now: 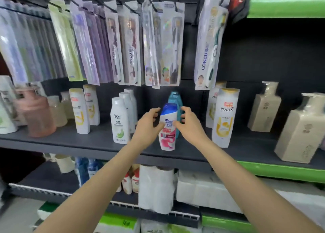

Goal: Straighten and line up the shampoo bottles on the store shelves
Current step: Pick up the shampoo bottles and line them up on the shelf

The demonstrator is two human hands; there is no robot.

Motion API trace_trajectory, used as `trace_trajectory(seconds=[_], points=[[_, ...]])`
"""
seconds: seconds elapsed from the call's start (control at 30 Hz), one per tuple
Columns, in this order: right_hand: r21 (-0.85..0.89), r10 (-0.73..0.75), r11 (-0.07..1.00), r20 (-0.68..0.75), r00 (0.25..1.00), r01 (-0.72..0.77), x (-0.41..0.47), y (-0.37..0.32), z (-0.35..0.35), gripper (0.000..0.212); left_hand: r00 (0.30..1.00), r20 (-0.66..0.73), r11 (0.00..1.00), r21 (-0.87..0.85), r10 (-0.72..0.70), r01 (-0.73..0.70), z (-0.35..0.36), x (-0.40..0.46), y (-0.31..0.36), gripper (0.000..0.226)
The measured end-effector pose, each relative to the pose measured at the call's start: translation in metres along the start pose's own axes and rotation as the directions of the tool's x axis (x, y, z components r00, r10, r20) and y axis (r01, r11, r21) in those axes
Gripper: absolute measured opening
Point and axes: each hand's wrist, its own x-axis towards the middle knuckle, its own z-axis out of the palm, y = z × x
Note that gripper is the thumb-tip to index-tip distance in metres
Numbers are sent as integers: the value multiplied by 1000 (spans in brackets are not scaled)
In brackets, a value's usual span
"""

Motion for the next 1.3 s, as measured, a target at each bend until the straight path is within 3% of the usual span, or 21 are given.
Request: trace_trajectory(seconds=[0.1,0.27,0.43,0.53,0.67,0.77,0.87,0.97,1.1,1.2,1.3], points=[[91,56,994,-19,998,-54,7,-2,8,46,993,104,995,-89,52,-42,1,10,-10,56],[211,53,977,-54,997,-40,16,-2,21,37,991,77,980,-173,113,-98,3,16,-24,56],[250,38,968,-146,989,-1,18,-2,26,33,982,110,970,-206,157,-132,1,15,-31,70],[377,128,925,-214,969,-39,17,-5,20,31,973,154,981,-119,174,-156,0,7,-32,83],[568,319,808,-200,926,-156,17,-13,11,31,983,143,987,93,117,-131,1,-10,-21,99],[588,330,786,-141,933,-189,12,-13,6,33,987,94,975,167,133,-147,1,-12,-13,88],[654,222,735,18,975,-180,4,-7,-5,34,988,136,991,-125,73,-56,-5,-9,-14,70],[743,93,645,158,983,-181,-5,2,-11,45,955,295,907,-410,36,92,-11,-13,-14,50],[736,140,662,67,988,-144,-8,-2,-12,41,933,358,839,-519,39,164,-9,-21,-7,30],[687,245,709,-27,969,-160,-6,-8,-14,33,944,329,886,-444,22,134,-15,-21,-6,29],[670,316,716,-64,947,-194,-5,-10,-18,41,957,288,925,-371,33,79,-21,-24,-11,31]])
